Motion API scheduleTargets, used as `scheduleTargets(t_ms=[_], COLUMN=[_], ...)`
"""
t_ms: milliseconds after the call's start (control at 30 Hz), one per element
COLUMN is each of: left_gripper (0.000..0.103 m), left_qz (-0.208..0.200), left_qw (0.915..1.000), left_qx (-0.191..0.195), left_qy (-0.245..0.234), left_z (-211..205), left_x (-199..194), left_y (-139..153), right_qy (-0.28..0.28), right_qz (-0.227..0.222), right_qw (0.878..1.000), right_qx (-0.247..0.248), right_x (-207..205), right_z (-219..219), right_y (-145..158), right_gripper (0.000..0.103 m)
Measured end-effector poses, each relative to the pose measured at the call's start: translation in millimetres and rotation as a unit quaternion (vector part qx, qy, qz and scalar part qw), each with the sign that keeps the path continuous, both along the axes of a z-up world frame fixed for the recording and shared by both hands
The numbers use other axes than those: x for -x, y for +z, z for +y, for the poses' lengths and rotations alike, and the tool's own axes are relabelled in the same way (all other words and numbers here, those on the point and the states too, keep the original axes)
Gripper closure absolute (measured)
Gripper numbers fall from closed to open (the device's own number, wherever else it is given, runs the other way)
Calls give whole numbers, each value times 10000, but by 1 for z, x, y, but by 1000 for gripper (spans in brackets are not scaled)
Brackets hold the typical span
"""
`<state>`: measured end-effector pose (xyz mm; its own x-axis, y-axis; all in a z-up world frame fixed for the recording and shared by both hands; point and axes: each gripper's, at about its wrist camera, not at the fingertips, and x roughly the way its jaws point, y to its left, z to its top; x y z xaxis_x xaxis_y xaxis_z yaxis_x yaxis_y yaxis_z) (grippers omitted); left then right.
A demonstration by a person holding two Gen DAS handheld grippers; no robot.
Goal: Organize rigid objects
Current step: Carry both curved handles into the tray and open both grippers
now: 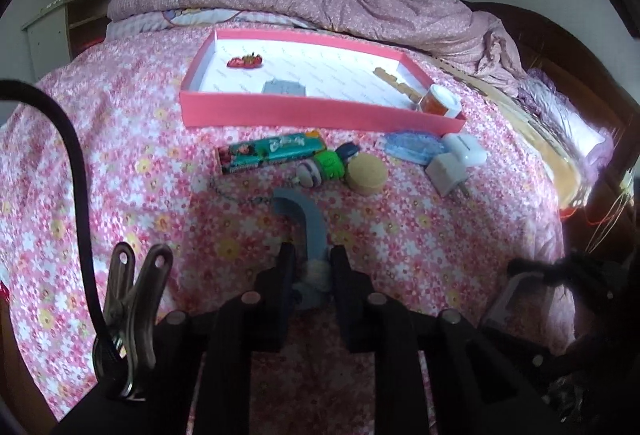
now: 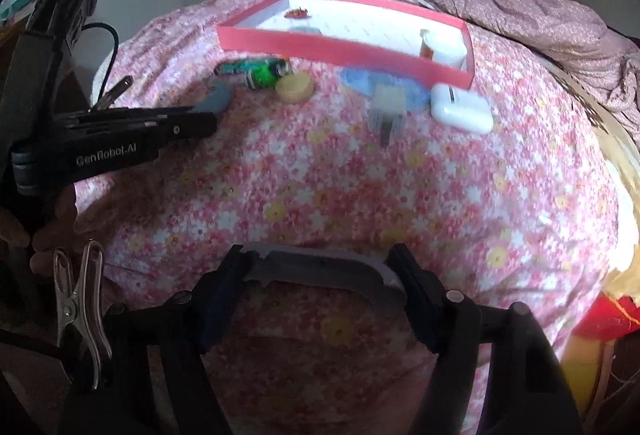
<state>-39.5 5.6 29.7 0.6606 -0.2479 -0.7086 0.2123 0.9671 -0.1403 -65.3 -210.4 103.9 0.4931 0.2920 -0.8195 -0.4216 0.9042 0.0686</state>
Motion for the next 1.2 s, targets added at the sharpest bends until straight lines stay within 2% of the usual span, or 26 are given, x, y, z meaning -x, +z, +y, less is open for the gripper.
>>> scheduleTargets(t_ms=[467,667,933,1200], left_gripper=[85,85,85,85], left_qz=[-264,-564,-817,-791], left_qw=[9994,9984,9966,9967], left_qx=[202,50,-109,-159], left_qy=[77,53,12,83], left_z=[7,5,-1,-1], left_x=[1,-8,-40,-84], left_y=[34,58,83,87], right_qy=[-66,-88,-141,-344], right_qz=[-174,-331,-590,-562], right_qw=[9994,9984,9965,9945], right_qx=[-308,-451,-570,-809], right_x=[-26,-42,-79,-138], right_z=[-9,-11,-8,-3], right_y=[15,32,56,66], right_gripper=[30,30,30,30])
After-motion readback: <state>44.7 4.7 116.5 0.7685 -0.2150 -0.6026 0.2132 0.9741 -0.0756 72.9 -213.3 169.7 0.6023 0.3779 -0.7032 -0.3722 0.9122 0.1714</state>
